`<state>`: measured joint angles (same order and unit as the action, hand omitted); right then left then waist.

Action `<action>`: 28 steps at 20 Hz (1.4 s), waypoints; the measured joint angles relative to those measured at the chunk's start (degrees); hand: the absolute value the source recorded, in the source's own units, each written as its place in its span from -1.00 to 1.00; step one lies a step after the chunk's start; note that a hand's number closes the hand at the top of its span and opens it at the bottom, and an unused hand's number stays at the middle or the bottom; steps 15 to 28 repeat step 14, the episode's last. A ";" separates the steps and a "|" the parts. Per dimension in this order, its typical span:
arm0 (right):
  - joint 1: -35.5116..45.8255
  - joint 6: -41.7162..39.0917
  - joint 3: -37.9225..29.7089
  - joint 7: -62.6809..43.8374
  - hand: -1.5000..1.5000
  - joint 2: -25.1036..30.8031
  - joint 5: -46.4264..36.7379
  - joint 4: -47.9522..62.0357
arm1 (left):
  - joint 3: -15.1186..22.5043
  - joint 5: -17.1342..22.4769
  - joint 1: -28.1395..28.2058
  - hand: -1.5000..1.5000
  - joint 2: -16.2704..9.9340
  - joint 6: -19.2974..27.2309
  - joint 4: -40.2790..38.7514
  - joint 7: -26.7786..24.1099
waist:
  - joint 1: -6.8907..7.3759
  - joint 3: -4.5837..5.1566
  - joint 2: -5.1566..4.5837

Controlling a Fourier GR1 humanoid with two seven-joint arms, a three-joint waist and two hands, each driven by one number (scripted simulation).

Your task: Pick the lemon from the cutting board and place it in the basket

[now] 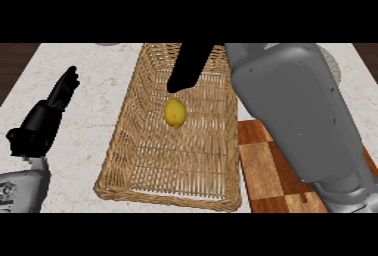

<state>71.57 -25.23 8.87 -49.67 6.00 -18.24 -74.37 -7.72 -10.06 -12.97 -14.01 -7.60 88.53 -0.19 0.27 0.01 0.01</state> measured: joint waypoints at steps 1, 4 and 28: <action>-0.19 2.22 -1.28 0.08 -1.00 -0.58 -0.21 0.02 | 0.43 -0.32 0.33 0.00 0.39 0.26 0.43 -0.03 | 0.10 0.00 0.00; 0.39 8.92 -5.76 -0.10 -1.00 -1.33 -0.90 0.14 | 0.24 -0.18 -0.08 0.00 0.17 0.03 0.10 0.03 | 0.11 0.00 -0.06; -5.22 22.45 -19.42 2.79 -1.00 5.70 -2.21 -2.11 | -0.46 0.06 0.81 0.00 -0.47 -0.41 0.84 0.02 | -0.36 -0.04 -0.02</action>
